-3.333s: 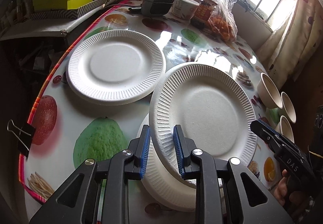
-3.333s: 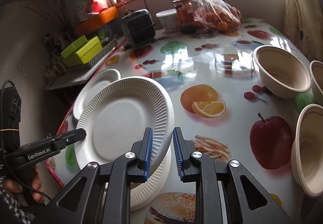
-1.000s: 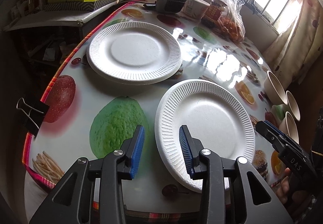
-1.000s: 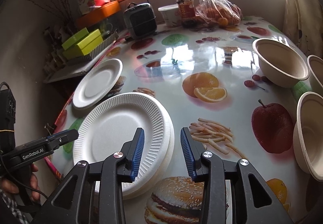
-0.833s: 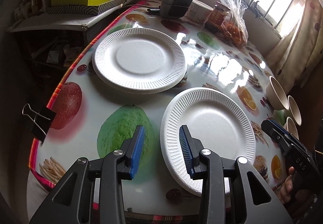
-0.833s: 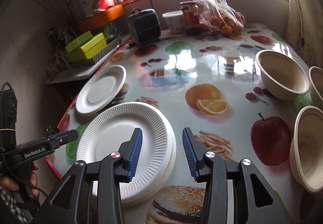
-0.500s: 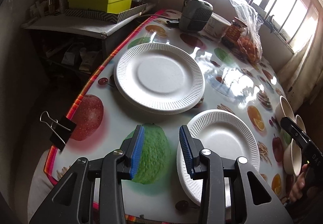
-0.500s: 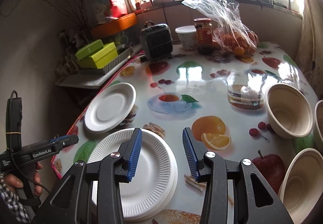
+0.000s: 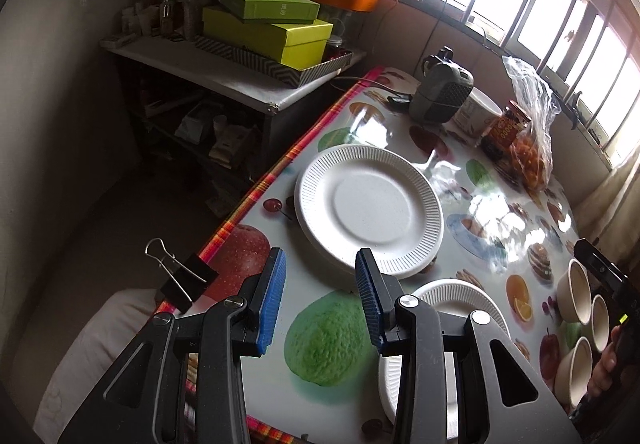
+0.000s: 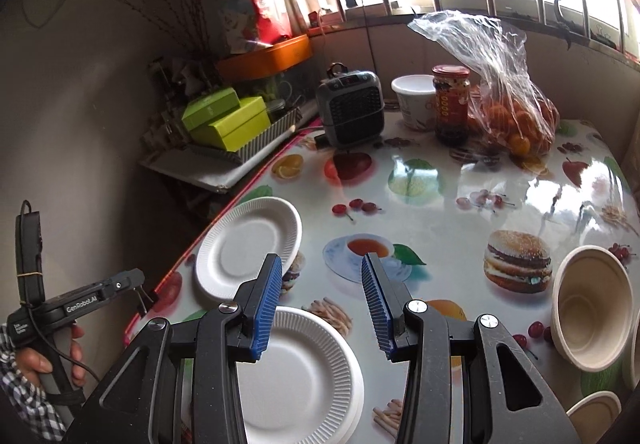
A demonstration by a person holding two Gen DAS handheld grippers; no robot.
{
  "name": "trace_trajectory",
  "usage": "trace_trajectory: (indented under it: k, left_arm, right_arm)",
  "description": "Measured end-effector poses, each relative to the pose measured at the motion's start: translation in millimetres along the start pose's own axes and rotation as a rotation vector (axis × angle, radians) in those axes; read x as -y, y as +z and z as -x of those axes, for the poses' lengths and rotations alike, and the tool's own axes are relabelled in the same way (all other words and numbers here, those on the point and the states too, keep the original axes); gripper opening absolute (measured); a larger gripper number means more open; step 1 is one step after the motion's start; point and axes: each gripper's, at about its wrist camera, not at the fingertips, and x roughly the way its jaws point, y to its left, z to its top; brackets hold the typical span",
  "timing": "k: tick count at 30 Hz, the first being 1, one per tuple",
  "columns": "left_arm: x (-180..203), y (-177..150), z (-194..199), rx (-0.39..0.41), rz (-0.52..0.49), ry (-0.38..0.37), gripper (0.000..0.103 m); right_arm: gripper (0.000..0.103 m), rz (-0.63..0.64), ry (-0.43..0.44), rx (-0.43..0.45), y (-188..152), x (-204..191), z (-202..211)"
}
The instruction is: Organize plates and bowls
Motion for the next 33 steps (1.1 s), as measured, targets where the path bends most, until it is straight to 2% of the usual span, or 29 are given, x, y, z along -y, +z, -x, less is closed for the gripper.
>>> trace_trajectory:
  k: [4,11,18,25,33]
  left_arm:
    - [-6.3,0.3,8.0,0.023,0.004,0.022,0.037]
    - [-15.0,11.2,7.6,0.007,-0.012,0.029,0.037]
    - [-21.9,31.1,-0.3,0.01,-0.025,-0.022,0.038]
    - [-29.8,45.8,-27.0,-0.03,-0.032,-0.065,0.037]
    - [-37.8,54.1,-56.7,-0.065,-0.02,-0.094,0.037]
  right_arm:
    - [0.041,0.041,0.026,0.004,5.3,-12.6,-1.0]
    - [0.041,0.079,0.052,0.004,13.0,-36.1,-2.3]
    - [0.041,0.098,0.035,-0.031,28.4,-52.4,-18.1]
    - [0.041,0.085,0.037,-0.11,30.1,-60.8,-56.3]
    - [0.041,0.023,0.015,-0.184,31.7,-52.6,-104.3]
